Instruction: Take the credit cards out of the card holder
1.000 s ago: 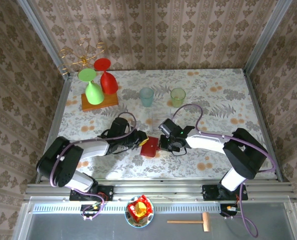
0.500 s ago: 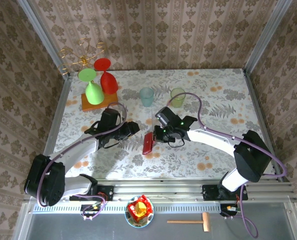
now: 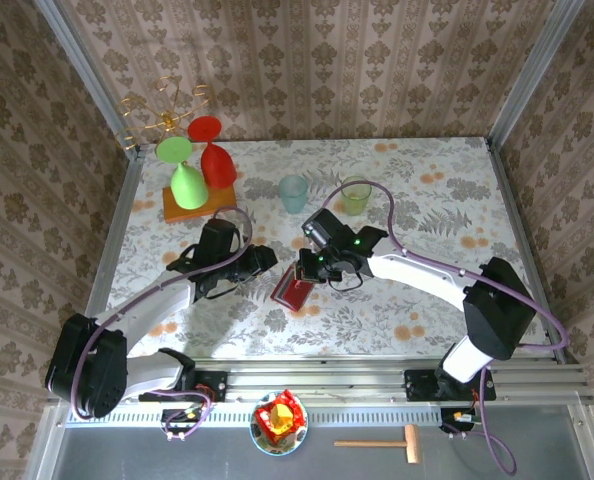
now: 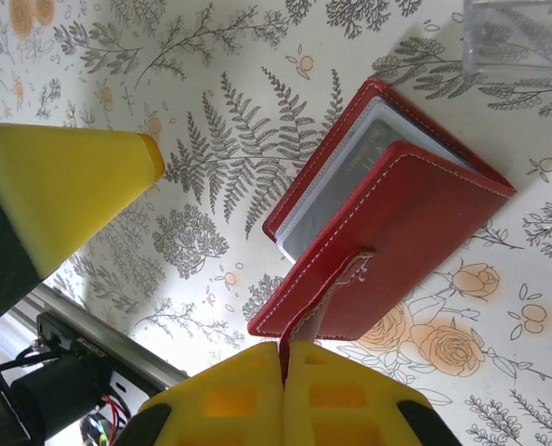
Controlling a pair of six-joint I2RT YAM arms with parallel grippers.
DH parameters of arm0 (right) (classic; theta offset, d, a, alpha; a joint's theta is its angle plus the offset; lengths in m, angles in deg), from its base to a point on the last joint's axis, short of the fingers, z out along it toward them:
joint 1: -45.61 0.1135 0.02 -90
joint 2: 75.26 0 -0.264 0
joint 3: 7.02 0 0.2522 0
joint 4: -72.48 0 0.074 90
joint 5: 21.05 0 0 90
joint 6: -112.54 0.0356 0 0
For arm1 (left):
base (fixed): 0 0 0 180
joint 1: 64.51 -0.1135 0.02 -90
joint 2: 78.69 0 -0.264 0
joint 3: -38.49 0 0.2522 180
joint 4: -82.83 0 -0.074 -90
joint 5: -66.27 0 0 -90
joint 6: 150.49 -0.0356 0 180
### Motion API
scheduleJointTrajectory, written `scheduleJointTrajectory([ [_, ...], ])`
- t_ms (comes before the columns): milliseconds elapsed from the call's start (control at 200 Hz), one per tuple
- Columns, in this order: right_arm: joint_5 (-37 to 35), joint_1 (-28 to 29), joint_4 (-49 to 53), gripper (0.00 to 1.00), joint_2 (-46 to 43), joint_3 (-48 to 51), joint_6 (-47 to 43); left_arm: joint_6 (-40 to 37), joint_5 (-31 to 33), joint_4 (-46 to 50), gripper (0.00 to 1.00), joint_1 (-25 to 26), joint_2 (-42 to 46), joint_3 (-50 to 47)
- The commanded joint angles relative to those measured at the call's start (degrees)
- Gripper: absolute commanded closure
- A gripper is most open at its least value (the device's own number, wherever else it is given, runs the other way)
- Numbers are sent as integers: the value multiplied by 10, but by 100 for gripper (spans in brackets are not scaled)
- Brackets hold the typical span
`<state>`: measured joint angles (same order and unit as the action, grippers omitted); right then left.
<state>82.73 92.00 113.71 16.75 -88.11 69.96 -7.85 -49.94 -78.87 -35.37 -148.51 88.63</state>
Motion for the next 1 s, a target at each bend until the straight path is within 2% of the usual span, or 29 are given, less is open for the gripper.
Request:
scheduleJointTrajectory([
  [0, 33, 8, 14, 100, 2, -18, -27, -8, -11, -11, 70, 1, -12, -4],
  [155, 69, 7, 29, 100, -24, -2, -63, -9, -15, -16, 71, 8, -31, 2],
  [280, 50, 0, 91, 100, -38, 15, -86, -9, -12, -20, 71, 16, -48, 10],
  [475, -2, -29, 125, 100, -61, 53, -85, -8, -9, -24, 76, 39, -75, 27],
  [780, -24, -93, 124, 100, -95, 88, -97, -6, 4, -23, 77, 71, -101, 46],
  [995, -36, -103, 115, 100, -84, 116, -95, -7, 3, -25, 77, 82, -118, 55],
])
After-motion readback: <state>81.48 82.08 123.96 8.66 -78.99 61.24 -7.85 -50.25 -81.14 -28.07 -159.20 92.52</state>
